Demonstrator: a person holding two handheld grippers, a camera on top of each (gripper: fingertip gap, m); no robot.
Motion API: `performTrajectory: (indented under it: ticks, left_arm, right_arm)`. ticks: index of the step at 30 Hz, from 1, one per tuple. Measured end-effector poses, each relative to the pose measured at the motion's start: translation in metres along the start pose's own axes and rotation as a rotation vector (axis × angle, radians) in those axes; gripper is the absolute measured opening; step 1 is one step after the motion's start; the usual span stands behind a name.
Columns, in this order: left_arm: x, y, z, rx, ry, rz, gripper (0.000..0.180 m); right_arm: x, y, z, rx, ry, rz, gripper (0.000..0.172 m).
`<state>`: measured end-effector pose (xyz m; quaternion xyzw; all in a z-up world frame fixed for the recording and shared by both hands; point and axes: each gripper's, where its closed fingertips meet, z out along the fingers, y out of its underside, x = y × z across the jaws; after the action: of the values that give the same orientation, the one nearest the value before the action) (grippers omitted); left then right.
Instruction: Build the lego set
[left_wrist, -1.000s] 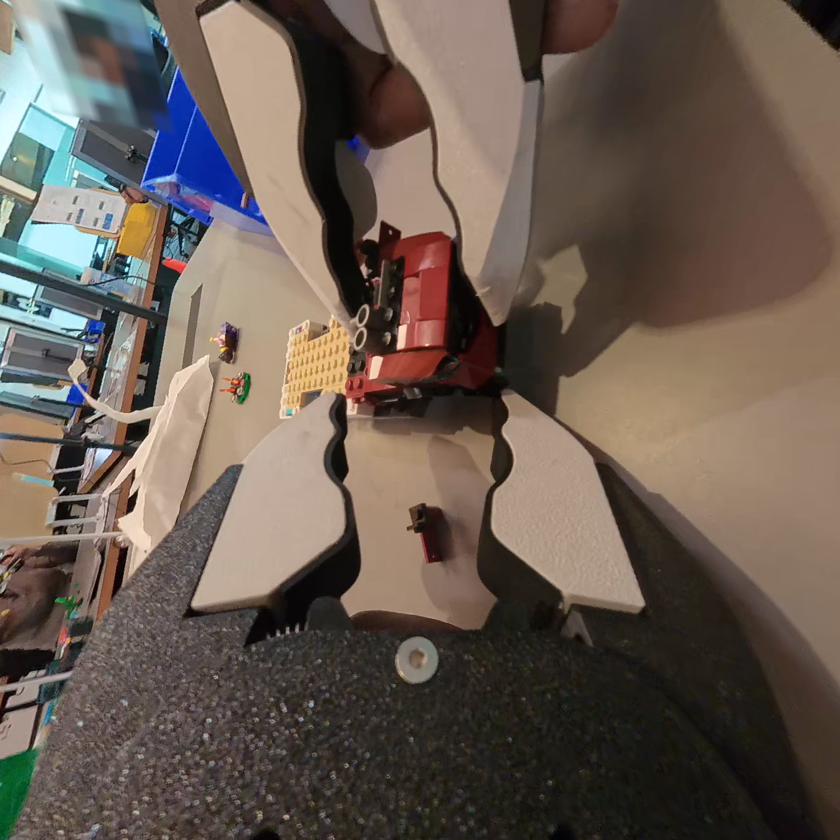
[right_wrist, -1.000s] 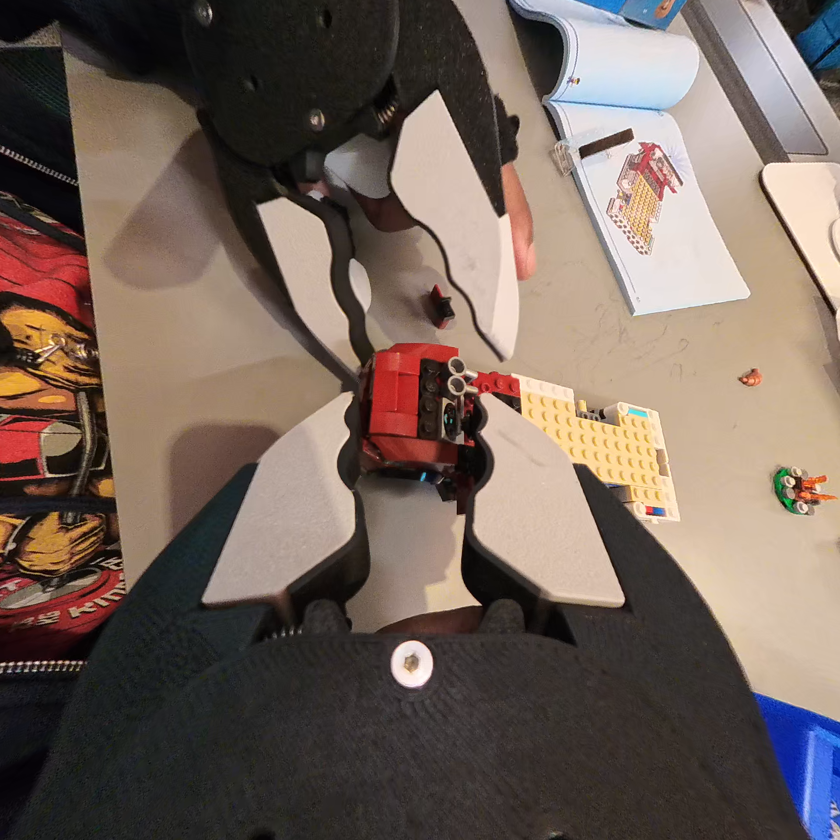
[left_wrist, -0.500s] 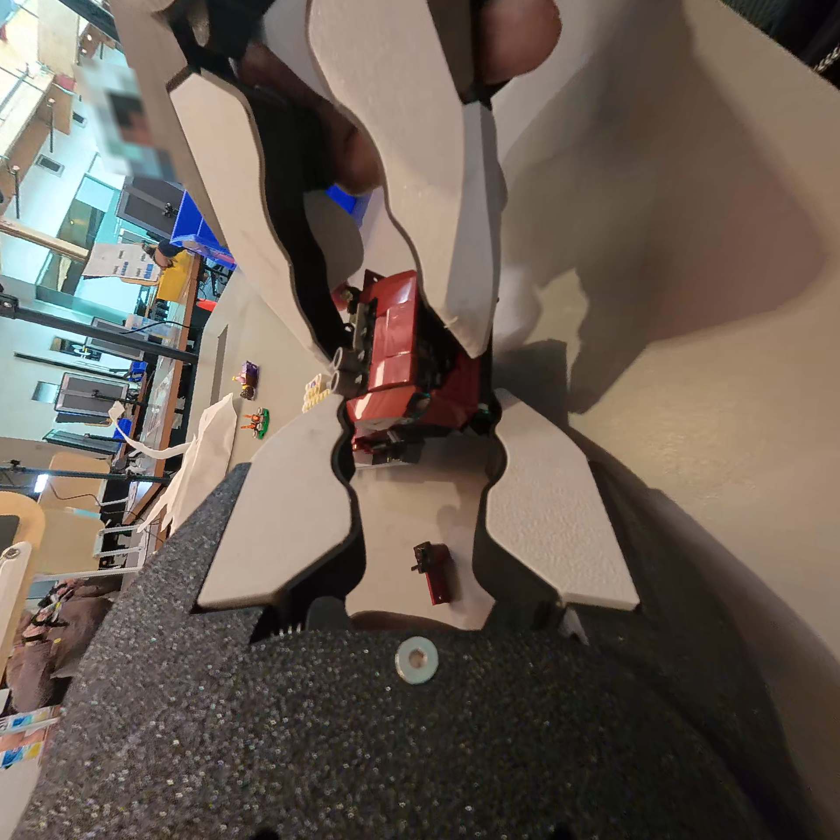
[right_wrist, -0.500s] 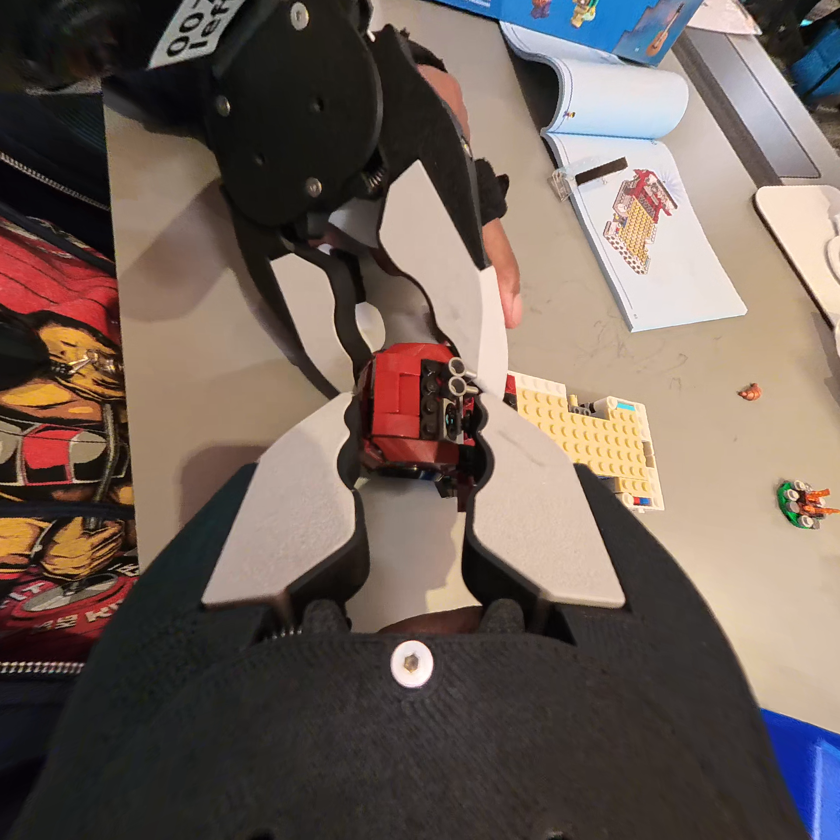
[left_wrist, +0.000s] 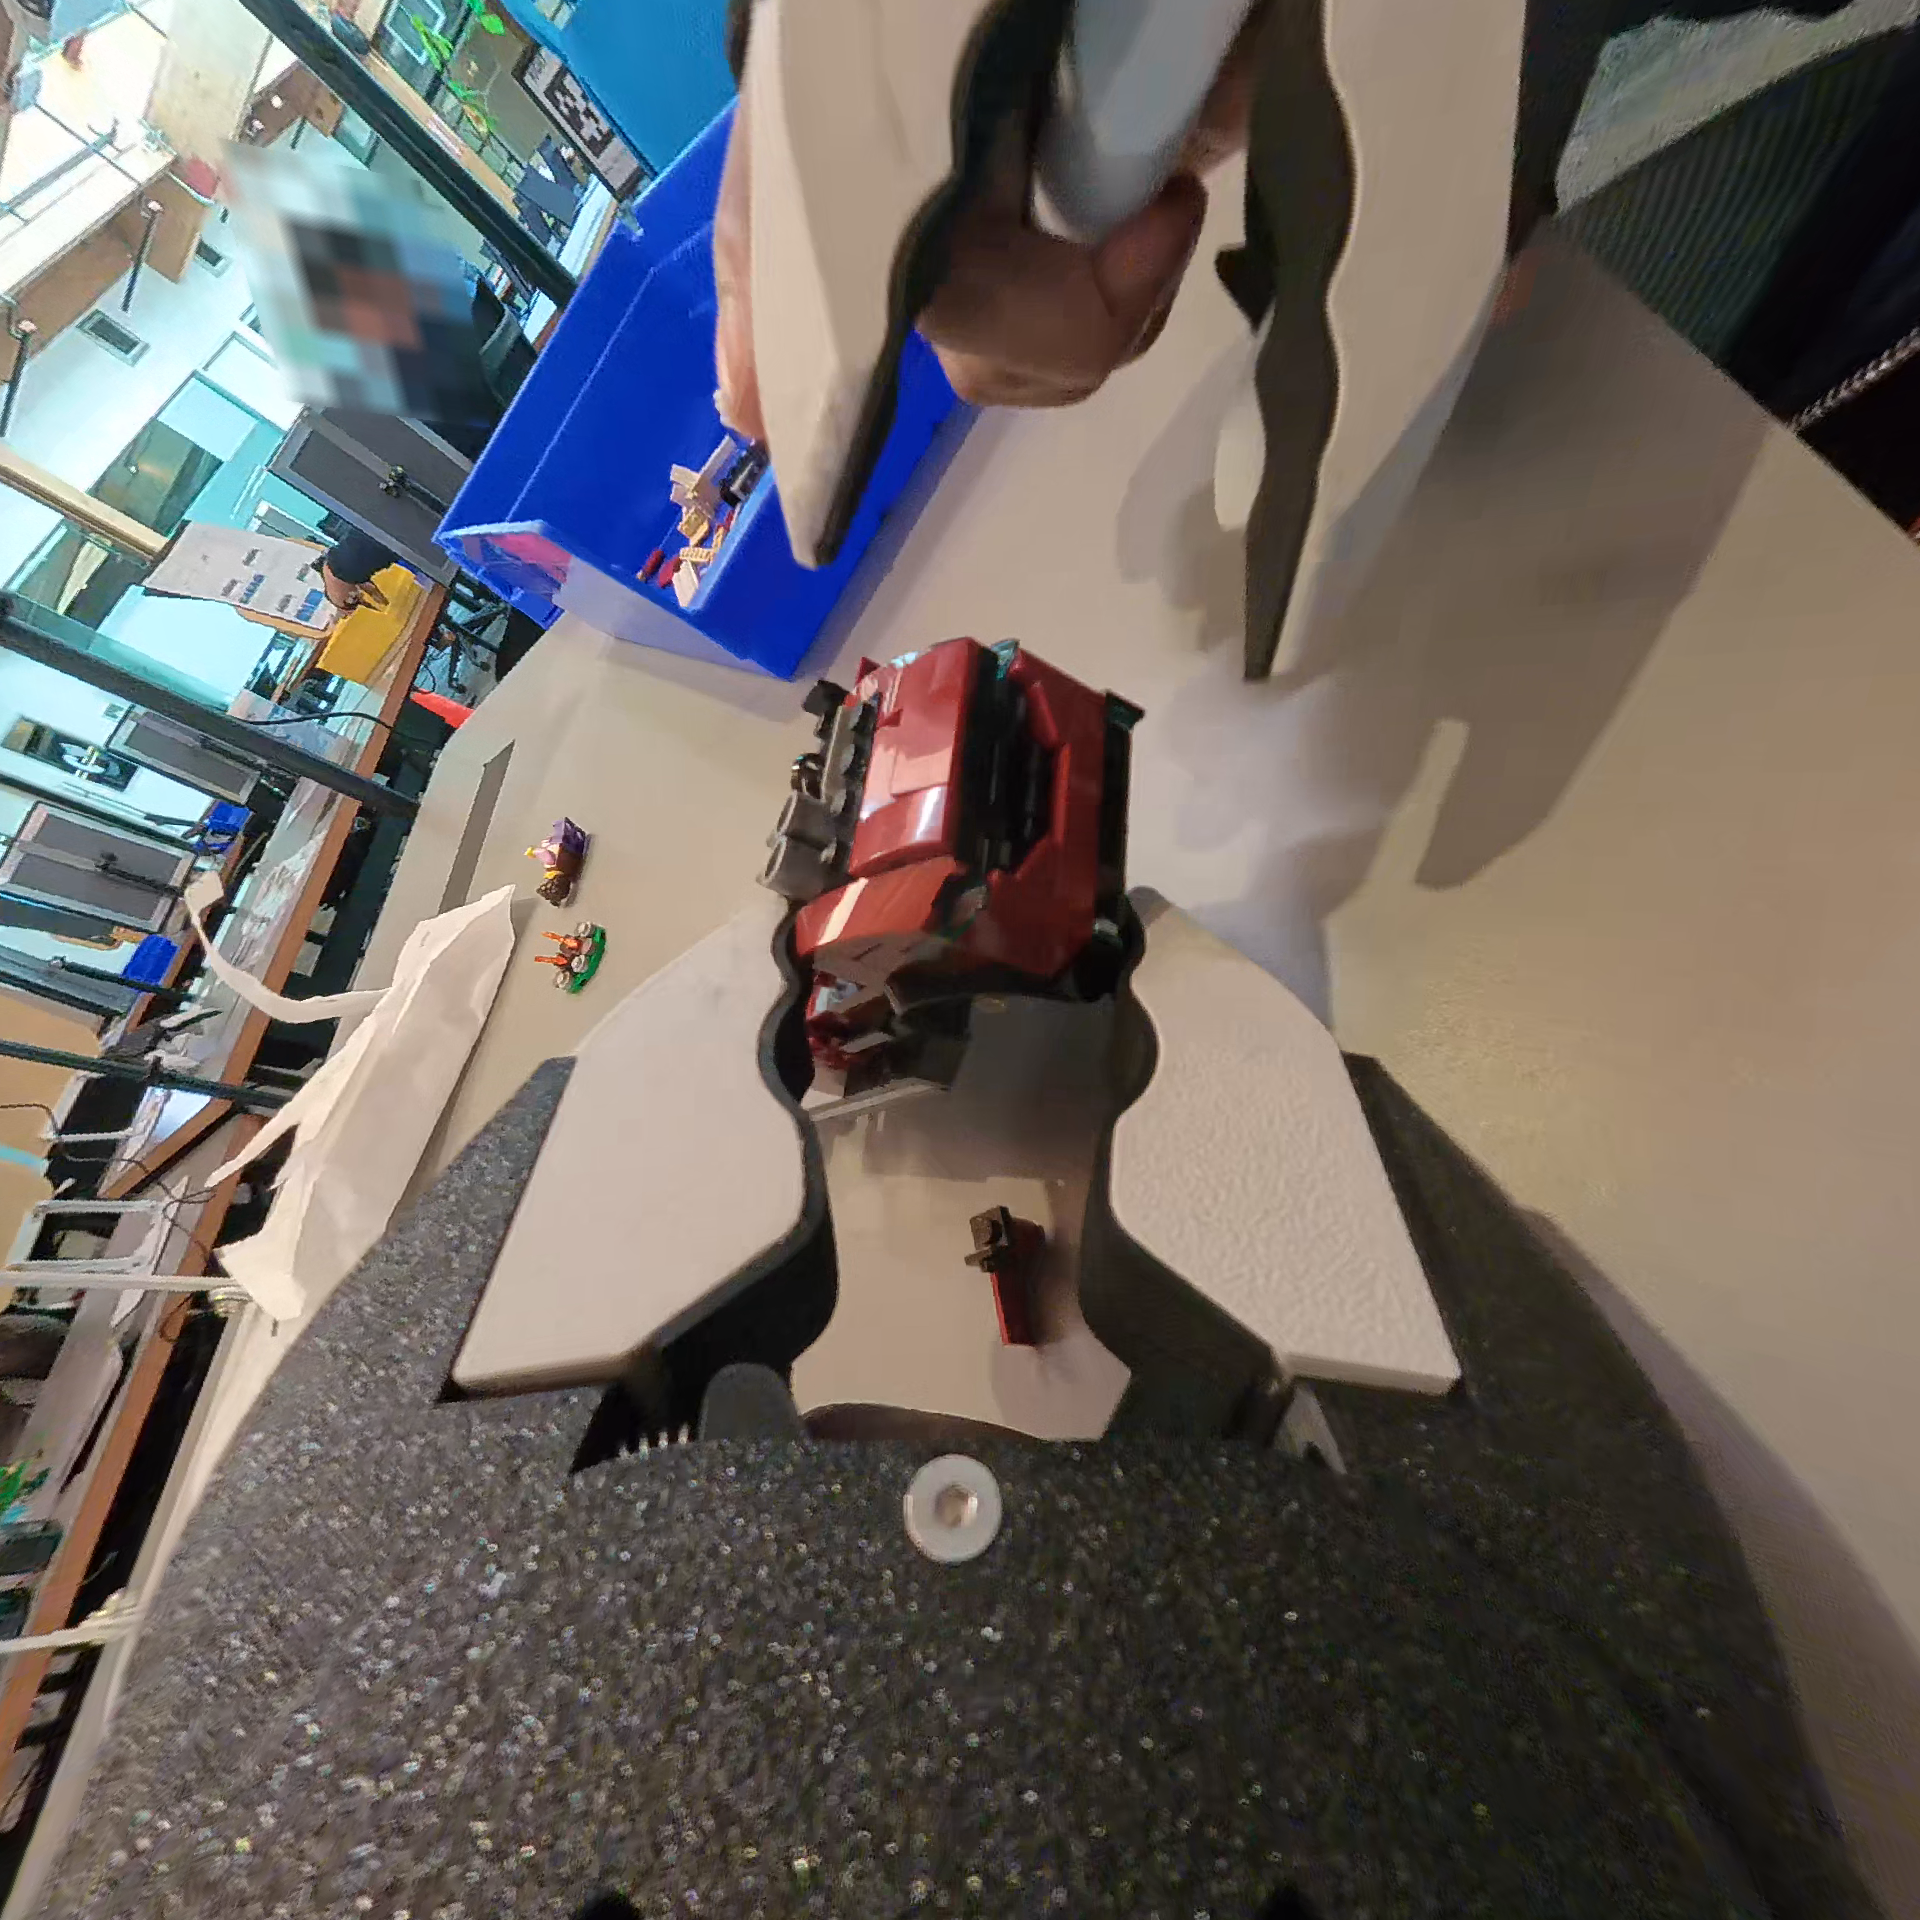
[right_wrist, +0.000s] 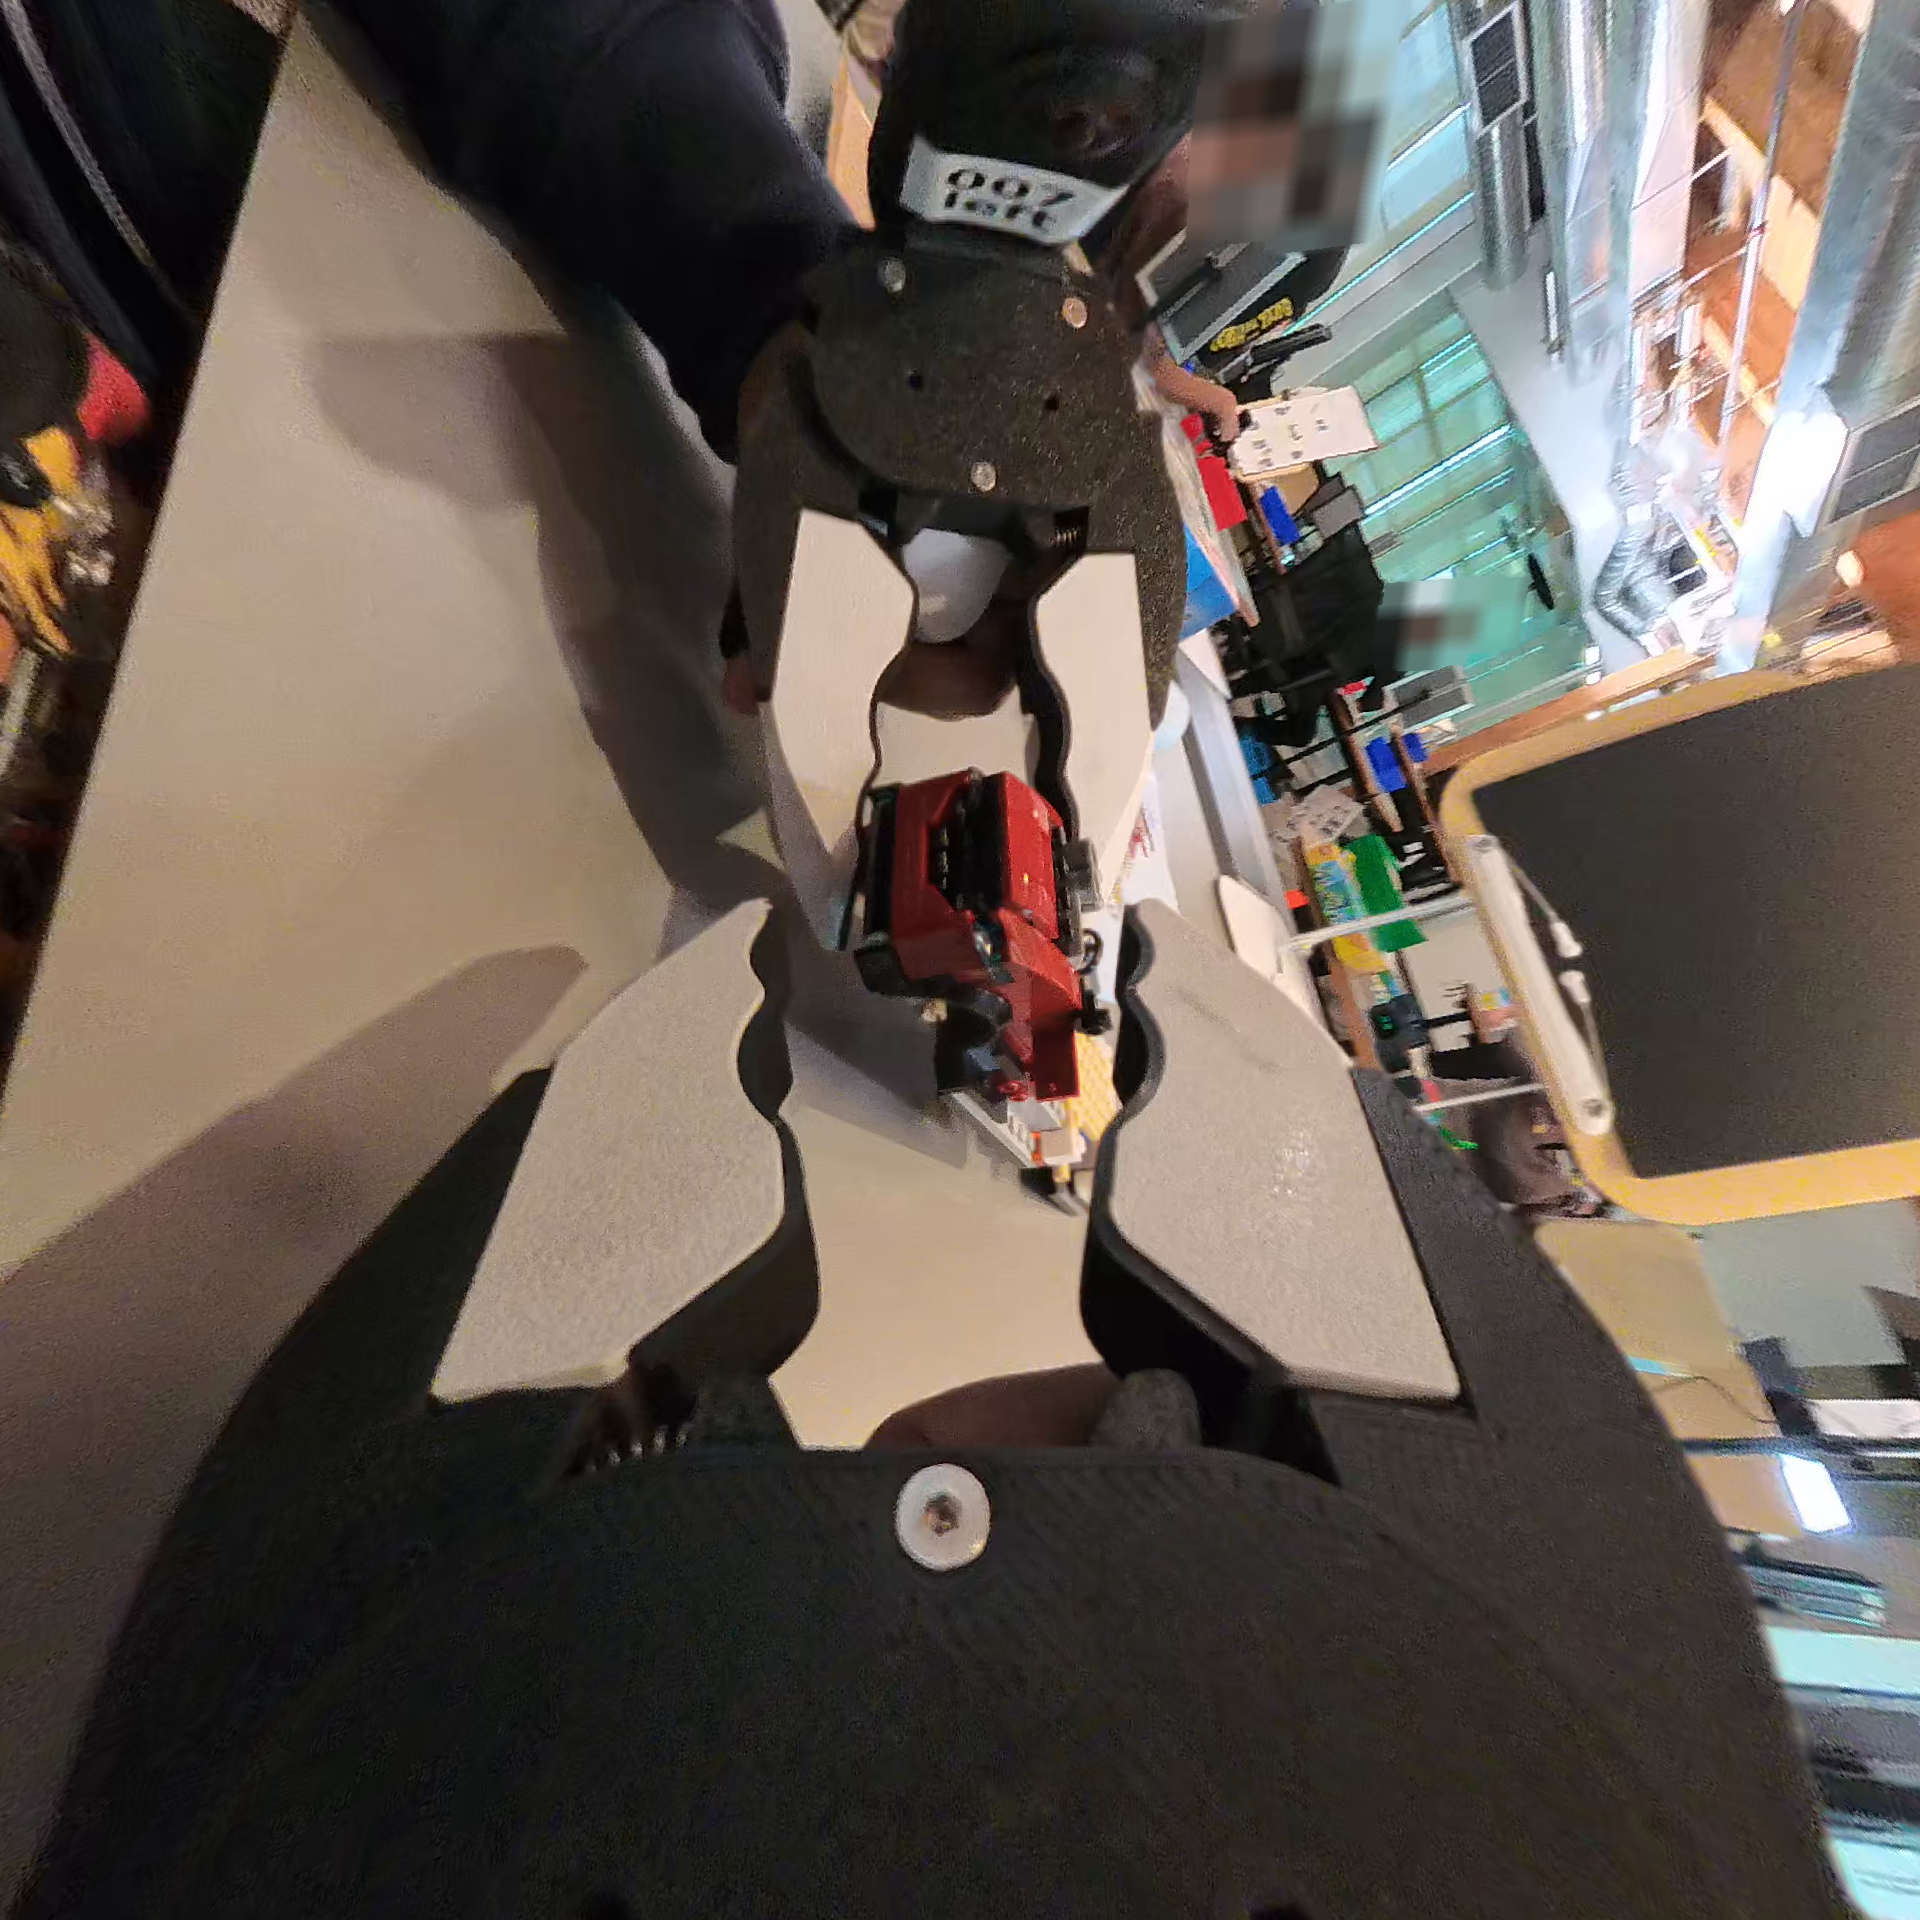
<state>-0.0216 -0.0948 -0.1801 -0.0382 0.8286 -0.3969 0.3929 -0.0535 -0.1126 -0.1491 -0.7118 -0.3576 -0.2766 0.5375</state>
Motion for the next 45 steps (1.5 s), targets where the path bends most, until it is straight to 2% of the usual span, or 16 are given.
performTrajectory:
  ticks: [10, 23, 34, 45]
  left_arm:
    - [0.004, -0.009, -0.003, 0.044, 0.024, -0.013, 0.055]
    - [0.014, -0.014, -0.009, 0.06, 0.068, 0.039, 0.055]
    - [0.02, -0.019, -0.015, 0.085, 0.093, 0.057, 0.055]
    - [0.011, -0.022, -0.02, 0.106, 0.041, 0.038, 0.05]
  right_arm:
    - [0.004, -0.003, 0.019, 0.042, 0.147, -0.273, 0.055]
    - [-0.008, -0.005, 0.019, 0.056, 0.119, -0.42, 0.05]
    - [-0.012, -0.013, 0.017, 0.087, 0.104, -0.444, 0.045]
    - [-0.002, -0.017, 0.011, 0.094, 0.138, -0.389, 0.043]
